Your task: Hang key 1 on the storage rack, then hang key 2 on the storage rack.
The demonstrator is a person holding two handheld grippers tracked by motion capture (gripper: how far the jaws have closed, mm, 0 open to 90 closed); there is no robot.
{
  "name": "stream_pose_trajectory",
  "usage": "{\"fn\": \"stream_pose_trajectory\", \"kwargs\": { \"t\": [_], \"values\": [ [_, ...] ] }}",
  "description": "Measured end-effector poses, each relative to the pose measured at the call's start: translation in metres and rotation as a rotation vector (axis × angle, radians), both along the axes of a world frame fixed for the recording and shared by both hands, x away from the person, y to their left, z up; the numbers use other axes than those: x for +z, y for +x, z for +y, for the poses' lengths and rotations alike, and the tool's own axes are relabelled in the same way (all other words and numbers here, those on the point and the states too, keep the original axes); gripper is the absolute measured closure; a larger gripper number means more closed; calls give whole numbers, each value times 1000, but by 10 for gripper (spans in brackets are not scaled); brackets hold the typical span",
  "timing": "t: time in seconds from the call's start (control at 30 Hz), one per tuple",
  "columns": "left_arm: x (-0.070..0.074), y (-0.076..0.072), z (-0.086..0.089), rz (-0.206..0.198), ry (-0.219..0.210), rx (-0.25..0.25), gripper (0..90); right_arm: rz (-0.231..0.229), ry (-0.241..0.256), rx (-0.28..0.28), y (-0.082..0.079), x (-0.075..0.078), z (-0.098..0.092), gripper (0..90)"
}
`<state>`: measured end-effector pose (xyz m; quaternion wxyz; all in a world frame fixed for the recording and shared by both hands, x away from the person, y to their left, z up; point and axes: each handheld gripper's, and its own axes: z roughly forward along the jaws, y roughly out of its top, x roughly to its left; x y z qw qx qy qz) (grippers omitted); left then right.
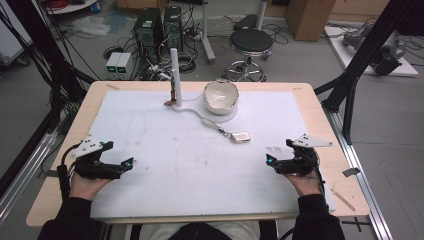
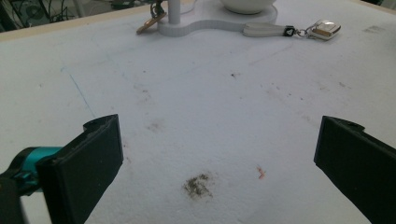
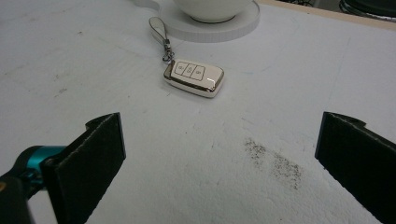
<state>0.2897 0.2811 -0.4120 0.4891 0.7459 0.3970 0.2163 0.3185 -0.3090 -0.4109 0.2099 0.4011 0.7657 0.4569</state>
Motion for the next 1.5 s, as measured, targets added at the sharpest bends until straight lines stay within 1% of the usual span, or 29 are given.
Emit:
{"fn": "stream_pose_trajectory", "kwargs": {
  "t": [0.13,0.2,0.3,0.43,0.5,0.53,0.57,0.67,0.7,0.83,0.97,1.0,1.2,1.27,1.5],
  "values": [
    [-4,-3,1,4,-12,-7,17,5,6,1,0,0,0,6],
    [-5,-4,1,7,-11,-12,17,-4,8,3,0,1,-1,7],
    [-8,-6,0,15,-5,-16,17,-2,11,7,1,2,0,6],
    [-10,-6,0,28,1,-25,17,8,5,18,2,3,5,6],
    [-12,-7,0,31,5,-22,17,13,2,22,3,3,9,6],
    [-12,-7,0,32,12,-22,17,7,-4,26,4,4,10,6],
    [-12,-7,0,32,15,-23,17,13,-4,31,4,5,13,6],
    [-12,-9,0,30,16,-19,17,12,-9,45,5,6,16,7],
    [-12,-9,1,31,17,-17,17,22,-7,49,5,6,17,7],
    [-14,-10,5,37,8,-4,17,47,-26,62,9,6,22,7],
    [-15,-11,8,44,6,-1,17,68,-47,78,13,9,31,7],
    [-16,-10,8,45,7,0,17,63,-52,82,14,9,32,7],
    [-18,-9,8,57,7,1,17,85,-90,104,22,13,44,7],
    [-18,-9,9,60,7,-1,17,84,-104,114,25,14,48,7],
    [-18,-9,9,56,7,-2,17,102,-134,136,35,19,63,7]
  ]
}}
